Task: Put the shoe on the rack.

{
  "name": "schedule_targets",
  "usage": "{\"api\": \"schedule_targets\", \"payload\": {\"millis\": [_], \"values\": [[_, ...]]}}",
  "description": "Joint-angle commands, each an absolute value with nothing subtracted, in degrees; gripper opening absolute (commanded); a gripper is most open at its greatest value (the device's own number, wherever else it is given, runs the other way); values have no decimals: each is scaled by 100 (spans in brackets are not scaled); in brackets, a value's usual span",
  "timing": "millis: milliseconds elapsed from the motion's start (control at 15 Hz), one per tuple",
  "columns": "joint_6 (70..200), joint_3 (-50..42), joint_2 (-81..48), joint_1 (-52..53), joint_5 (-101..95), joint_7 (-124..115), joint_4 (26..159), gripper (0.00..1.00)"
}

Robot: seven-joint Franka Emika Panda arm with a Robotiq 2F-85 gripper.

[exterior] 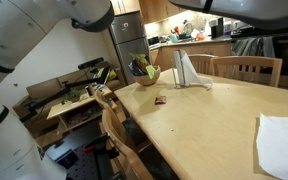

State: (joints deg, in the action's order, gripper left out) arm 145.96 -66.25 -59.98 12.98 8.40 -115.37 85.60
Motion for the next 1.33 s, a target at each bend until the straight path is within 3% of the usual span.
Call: {"api": "schedule_targets", "payload": {"millis": [0,800,867,1267], "values": [[14033,-6167,-5920,930,199,-11573,7996,2],[11395,-4877,-5942,-711,-444,-12581,5620,3],[11962,-5195,-6107,-274,-482,-12421,6237,10],[11607,-4956,-6040,-702,-474,-12500,5735,10]]}}
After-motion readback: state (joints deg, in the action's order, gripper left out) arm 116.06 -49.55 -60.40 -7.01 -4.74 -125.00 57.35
